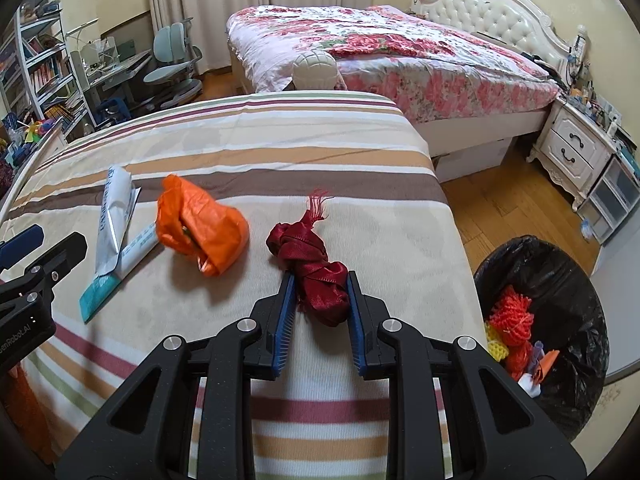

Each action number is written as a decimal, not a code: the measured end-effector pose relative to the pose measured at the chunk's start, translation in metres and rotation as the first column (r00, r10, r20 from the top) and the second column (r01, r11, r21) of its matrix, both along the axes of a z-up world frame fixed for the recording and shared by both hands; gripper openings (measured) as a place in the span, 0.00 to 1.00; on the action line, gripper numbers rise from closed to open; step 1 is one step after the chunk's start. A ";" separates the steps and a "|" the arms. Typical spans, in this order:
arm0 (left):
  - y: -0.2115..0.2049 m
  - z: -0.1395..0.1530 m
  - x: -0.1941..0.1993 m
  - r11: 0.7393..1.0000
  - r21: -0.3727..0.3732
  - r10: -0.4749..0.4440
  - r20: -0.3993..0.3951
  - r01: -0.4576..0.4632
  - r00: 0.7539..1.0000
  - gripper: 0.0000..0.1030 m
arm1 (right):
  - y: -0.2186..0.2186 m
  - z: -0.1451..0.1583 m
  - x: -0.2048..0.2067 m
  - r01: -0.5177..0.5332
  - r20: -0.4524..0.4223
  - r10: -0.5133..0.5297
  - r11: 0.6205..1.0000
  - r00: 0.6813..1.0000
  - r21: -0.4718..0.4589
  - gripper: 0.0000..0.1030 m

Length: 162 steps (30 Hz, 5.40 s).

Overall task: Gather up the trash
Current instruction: 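Grasp the dark red net bag with the right gripper and lift it, then grasp the white milk-powder tube with the left gripper while the right holds the red net, then carry the white tube and red net with both grippers over the black bin, then open both grippers to drop the white tube and red net into the bin, then move both open grippers back from the bin to the bed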

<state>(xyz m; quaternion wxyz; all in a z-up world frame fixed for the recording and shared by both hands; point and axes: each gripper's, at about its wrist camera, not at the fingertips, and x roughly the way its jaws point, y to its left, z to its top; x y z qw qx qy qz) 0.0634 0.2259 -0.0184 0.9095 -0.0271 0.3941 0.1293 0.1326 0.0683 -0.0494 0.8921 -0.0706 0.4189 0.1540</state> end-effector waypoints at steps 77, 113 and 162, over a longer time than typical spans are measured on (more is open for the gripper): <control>-0.095 0.027 -0.045 0.975 -0.061 -0.206 0.087 0.212 0.975 0.33 | -0.119 0.043 -0.073 0.188 0.116 -0.200 0.977 0.973 0.102 0.23; -0.272 0.001 0.030 0.880 -0.003 -0.474 0.049 0.474 0.879 0.33 | -0.262 0.017 -0.034 0.470 0.058 -0.479 0.874 0.876 0.119 0.23; -0.232 0.014 0.015 0.928 0.035 -0.373 0.070 0.371 0.925 0.78 | -0.243 0.023 -0.046 0.493 0.093 -0.501 0.865 0.860 0.097 0.76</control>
